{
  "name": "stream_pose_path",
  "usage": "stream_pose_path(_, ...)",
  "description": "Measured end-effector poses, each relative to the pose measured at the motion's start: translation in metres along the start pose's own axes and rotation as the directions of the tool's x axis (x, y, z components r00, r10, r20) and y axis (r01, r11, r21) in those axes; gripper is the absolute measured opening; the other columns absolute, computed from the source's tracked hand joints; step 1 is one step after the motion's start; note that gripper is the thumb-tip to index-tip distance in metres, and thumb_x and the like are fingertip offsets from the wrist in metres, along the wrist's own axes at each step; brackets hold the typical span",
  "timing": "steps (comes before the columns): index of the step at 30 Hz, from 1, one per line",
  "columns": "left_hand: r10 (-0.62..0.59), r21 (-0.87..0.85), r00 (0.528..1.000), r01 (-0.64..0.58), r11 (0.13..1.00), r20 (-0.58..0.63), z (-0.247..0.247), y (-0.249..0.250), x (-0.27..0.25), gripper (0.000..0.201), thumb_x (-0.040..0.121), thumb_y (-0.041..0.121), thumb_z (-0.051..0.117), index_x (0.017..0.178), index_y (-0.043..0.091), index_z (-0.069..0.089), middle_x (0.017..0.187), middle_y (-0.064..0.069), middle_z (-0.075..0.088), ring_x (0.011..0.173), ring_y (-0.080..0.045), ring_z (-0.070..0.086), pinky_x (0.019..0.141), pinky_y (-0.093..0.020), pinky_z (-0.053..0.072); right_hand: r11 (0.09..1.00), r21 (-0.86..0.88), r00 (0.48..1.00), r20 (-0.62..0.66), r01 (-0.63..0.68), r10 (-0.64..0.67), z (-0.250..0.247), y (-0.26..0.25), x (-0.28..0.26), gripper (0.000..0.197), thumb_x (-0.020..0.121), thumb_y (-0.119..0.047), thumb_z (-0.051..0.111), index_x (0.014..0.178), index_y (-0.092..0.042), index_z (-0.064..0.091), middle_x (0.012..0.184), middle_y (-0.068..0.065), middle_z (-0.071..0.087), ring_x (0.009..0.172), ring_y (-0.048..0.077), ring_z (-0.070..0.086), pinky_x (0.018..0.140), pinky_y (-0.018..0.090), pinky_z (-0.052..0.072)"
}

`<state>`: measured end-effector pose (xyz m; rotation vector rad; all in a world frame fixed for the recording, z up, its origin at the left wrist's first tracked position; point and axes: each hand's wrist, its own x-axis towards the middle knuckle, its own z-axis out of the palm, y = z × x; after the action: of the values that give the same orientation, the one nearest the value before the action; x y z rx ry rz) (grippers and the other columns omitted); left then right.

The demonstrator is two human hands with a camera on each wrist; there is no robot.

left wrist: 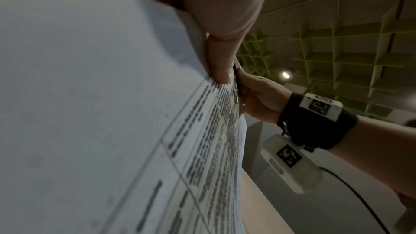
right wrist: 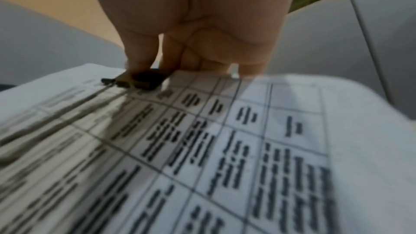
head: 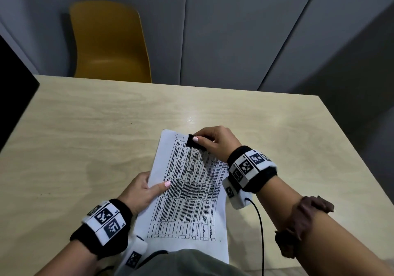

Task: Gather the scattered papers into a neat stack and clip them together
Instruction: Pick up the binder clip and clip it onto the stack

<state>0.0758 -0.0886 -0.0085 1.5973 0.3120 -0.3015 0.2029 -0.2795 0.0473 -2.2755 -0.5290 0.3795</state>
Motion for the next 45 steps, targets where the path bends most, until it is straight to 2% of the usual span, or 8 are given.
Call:
stream_pose_path(5, -0.004, -0.084, 1.000, 0.004, 0.996, -0.003, -0.006, -0.001, 0.000, 0.091, 0.034, 0.067, 0.079, 0.104, 0.011, 0.066, 0.103, 0.000, 0.074, 0.101, -0.018, 0.067, 0.092, -0.036, 0.048, 0.972, -0.227, 0.993, 0.108, 0.063, -0.039, 0.008, -0.005, -0.009, 0.087, 0.053, -0.051, 0.080, 0.129, -0.026, 0.044, 0.122, -0.002, 0.062, 0.113, 0.019, 0.057, 0.102, 0.043, 0.041)
stream_pose_path(20, -0.001, -0.145, 0.999, 0.008, 0.989, 0.050, -0.001, 0.008, -0.006, 0.073, 0.041, 0.055, 0.082, 0.100, 0.017, 0.064, 0.094, 0.010, 0.075, 0.087, -0.005, 0.069, 0.078, -0.022, 0.051, 0.984, 0.068, 0.914, 0.386, -0.165, 0.127, -0.019, -0.022, 0.019, 0.021, 0.067, -0.009, 0.080, 0.071, -0.017, 0.061, 0.069, 0.000, 0.063, 0.065, 0.015, 0.059, 0.065, 0.031, 0.052)
stream_pose_path(24, -0.008, -0.166, 1.000, 0.010, 0.986, 0.015, -0.009, -0.007, -0.007, 0.078, 0.043, 0.054, 0.083, 0.109, 0.016, 0.063, 0.102, 0.000, 0.074, 0.094, -0.017, 0.069, 0.082, -0.030, 0.054, 0.985, 0.038, 0.944, 0.293, -0.168, 0.150, -0.013, -0.013, 0.018, 0.042, 0.065, -0.019, 0.082, 0.101, -0.021, 0.060, 0.092, 0.002, 0.068, 0.087, 0.021, 0.064, 0.091, 0.046, 0.052)
stream_pose_path(28, -0.042, -0.120, 0.991, 0.027, 0.992, -0.124, -0.020, -0.026, 0.001, 0.024, 0.084, 0.011, 0.059, 0.107, 0.018, 0.063, 0.096, -0.001, 0.075, 0.096, -0.029, 0.065, 0.089, -0.048, 0.050, 0.952, -0.305, 0.999, -0.004, -0.035, 0.036, 0.003, 0.006, 0.005, 0.088, 0.069, -0.049, 0.072, 0.142, -0.031, 0.024, 0.142, 0.005, 0.041, 0.129, 0.023, 0.038, 0.111, 0.046, 0.028)
stream_pose_path(31, -0.043, -0.167, 0.986, 0.015, 0.986, -0.163, -0.025, -0.027, 0.005, 0.024, 0.089, -0.001, 0.049, 0.104, 0.012, 0.063, 0.103, -0.006, 0.073, 0.088, -0.019, 0.068, 0.084, -0.034, 0.053, 0.957, 0.111, 0.903, -0.318, -0.267, 0.289, 0.024, 0.037, -0.012, 0.074, 0.078, -0.040, 0.067, 0.140, -0.023, 0.029, 0.141, 0.008, 0.039, 0.127, 0.022, 0.040, 0.108, 0.041, 0.035)
stream_pose_path(34, -0.097, -0.237, 0.980, 0.053, 0.970, -0.176, -0.030, -0.028, 0.010, 0.026, 0.085, 0.005, 0.054, 0.110, 0.008, 0.061, 0.112, -0.013, 0.068, 0.095, -0.025, 0.066, 0.095, -0.048, 0.046, 0.736, 0.448, 0.792, -0.095, -0.507, 0.603, 0.047, 0.053, -0.035, 0.047, 0.086, -0.027, 0.061, 0.126, -0.011, 0.043, 0.124, 0.013, 0.055, 0.107, 0.024, 0.055, 0.092, 0.035, 0.048)
stream_pose_path(37, -0.091, -0.253, 0.974, 0.037, 0.967, -0.206, -0.031, -0.031, 0.020, 0.025, 0.084, 0.006, 0.056, 0.109, 0.010, 0.061, 0.107, -0.009, 0.070, 0.104, -0.029, 0.061, 0.100, -0.050, 0.040, 0.643, 0.551, 0.794, 0.060, -0.532, 0.605, 0.072, 0.056, -0.051, 0.018, 0.088, -0.012, 0.059, 0.103, -0.015, 0.050, 0.097, 0.009, 0.061, 0.085, 0.022, 0.061, 0.062, 0.021, 0.048)
stream_pose_path(45, -0.128, -0.174, 0.950, 0.080, 0.981, -0.285, -0.027, -0.019, 0.069, 0.024, 0.088, 0.003, 0.056, 0.112, 0.008, 0.056, 0.114, -0.015, 0.064, 0.103, -0.029, 0.060, 0.100, -0.048, 0.043, 0.704, 0.505, 0.751, -0.152, -0.499, 0.642, 0.075, 0.063, -0.018, 0.029, 0.084, -0.011, 0.056, 0.113, -0.014, 0.055, 0.102, 0.009, 0.067, 0.083, 0.026, 0.065, 0.064, 0.025, 0.049)
